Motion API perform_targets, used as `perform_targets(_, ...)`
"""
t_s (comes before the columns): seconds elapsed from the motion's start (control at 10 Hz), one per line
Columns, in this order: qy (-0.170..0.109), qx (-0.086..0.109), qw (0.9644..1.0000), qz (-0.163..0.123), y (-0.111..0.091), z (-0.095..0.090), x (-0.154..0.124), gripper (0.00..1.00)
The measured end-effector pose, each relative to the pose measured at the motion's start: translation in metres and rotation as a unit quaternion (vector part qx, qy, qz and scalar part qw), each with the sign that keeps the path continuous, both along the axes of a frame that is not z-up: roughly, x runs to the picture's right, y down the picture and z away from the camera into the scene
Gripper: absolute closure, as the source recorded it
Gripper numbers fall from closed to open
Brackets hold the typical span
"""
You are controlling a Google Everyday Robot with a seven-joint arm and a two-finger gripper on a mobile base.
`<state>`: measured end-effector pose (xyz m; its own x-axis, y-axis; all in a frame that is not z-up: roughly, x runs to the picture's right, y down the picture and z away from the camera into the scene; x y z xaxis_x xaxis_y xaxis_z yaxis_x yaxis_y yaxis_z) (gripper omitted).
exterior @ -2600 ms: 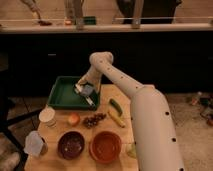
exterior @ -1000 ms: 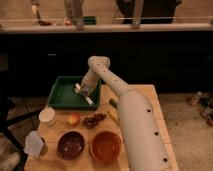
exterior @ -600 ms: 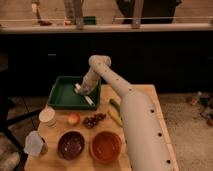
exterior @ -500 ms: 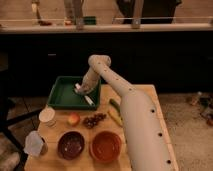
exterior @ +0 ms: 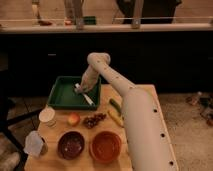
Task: Place sponge in table surface
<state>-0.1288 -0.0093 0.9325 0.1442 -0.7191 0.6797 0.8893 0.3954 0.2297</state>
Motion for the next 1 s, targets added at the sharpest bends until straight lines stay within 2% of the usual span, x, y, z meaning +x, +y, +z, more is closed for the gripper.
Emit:
perform_targets(0.4, 0.001, 0.037, 0.9993, 0.001, -0.029, -0.032, 0.009, 1.0)
perform_targets(1.0, 0.035, 0.075, 0.9965, 0.009, -0.05, -0.053, 0.049, 1.0)
